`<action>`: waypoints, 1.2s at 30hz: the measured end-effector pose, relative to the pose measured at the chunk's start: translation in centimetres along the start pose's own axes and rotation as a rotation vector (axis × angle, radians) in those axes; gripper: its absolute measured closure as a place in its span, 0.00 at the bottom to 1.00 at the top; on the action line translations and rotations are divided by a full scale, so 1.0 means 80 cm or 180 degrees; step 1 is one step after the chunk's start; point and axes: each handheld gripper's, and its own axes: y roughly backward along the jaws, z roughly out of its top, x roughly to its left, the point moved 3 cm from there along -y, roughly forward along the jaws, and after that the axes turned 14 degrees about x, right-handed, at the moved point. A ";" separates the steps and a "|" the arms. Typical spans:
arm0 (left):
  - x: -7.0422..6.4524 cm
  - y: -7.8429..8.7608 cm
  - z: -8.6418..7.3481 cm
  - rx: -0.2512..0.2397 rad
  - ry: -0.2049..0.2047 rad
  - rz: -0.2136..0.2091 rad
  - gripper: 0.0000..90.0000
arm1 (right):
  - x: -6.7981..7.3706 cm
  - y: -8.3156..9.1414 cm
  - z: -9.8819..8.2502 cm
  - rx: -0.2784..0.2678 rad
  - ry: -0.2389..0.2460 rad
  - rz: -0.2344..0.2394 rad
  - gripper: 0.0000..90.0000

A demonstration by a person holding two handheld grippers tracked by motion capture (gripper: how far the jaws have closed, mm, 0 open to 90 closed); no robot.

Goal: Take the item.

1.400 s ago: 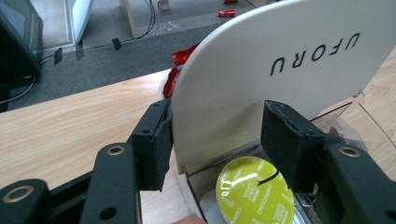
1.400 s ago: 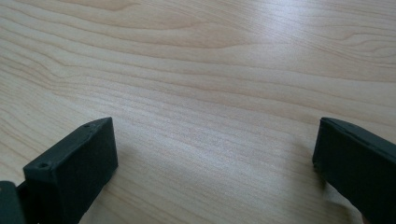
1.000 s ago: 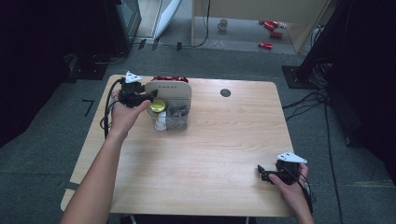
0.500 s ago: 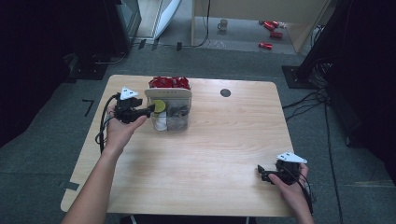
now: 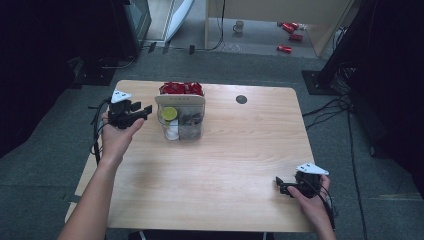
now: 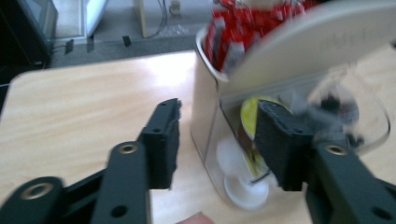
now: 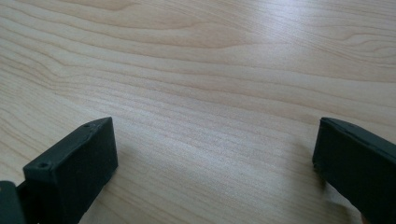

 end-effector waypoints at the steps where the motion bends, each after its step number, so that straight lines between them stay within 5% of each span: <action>1: 0.002 0.000 0.013 -0.0022 0.0080 -0.0011 0.69 | 0.000 0.000 0.000 -0.0001 0.0000 0.0000 0.00; 6: 0.003 -0.005 0.040 -0.0058 0.0188 -0.0009 0.76 | 0.000 0.000 0.000 -0.0001 -0.0001 0.0001 0.00; 10: -0.008 -0.007 0.047 -0.0068 0.0097 -0.0069 0.76 | 0.000 0.000 0.000 0.0000 0.0007 0.0003 0.00; 15: -0.024 -0.016 0.037 0.0034 -0.0131 -0.0179 0.72 | 0.000 0.000 0.000 0.0001 0.0022 0.0013 0.00; 26: -0.018 -0.048 -0.018 0.0308 -0.0123 -0.0104 0.67 | 0.001 0.000 0.000 -0.0001 0.0035 0.0017 0.00; 28: -0.018 -0.050 -0.023 0.0243 -0.0087 -0.0217 0.66 | 0.001 0.000 0.000 0.0000 0.0033 0.0016 0.00; 36: -0.023 -0.047 -0.014 0.0170 -0.0114 -0.0126 0.67 | 0.001 0.000 0.000 0.0000 0.0032 0.0016 0.00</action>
